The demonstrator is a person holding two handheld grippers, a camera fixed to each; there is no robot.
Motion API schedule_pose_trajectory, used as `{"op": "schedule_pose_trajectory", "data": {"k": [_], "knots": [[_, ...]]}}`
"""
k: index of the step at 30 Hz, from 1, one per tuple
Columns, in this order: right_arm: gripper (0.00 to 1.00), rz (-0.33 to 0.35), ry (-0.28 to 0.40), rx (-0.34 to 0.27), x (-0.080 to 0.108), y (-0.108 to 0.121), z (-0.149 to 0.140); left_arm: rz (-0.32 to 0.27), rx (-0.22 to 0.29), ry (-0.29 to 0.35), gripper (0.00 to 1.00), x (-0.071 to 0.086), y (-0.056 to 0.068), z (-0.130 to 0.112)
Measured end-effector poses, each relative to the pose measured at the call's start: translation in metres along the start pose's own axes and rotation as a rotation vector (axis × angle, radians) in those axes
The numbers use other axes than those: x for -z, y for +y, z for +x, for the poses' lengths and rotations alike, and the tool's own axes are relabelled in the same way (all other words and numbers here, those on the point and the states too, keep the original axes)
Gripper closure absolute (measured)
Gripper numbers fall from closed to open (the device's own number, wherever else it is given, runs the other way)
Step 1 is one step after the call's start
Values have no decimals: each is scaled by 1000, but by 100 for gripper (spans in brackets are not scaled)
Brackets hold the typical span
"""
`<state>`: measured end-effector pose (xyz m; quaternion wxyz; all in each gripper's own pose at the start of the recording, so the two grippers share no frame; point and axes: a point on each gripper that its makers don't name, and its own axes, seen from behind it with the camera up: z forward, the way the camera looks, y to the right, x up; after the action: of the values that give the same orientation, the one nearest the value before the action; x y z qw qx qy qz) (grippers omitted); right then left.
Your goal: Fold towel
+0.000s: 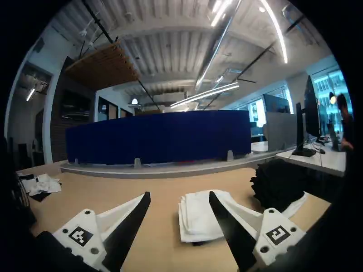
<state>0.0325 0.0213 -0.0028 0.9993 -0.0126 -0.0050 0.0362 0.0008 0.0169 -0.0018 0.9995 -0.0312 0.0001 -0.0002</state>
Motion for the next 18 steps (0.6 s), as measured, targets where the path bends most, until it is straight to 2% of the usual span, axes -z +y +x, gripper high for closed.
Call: {"op": "schedule_pose_trajectory", "data": {"k": [11, 18], "knots": [[1, 27, 2, -2, -8, -12, -20, 0, 0, 0, 1, 0, 0, 0], [1, 25, 0, 1, -9, -12, -32, 0, 0, 0, 1, 0, -1, 0]]}}
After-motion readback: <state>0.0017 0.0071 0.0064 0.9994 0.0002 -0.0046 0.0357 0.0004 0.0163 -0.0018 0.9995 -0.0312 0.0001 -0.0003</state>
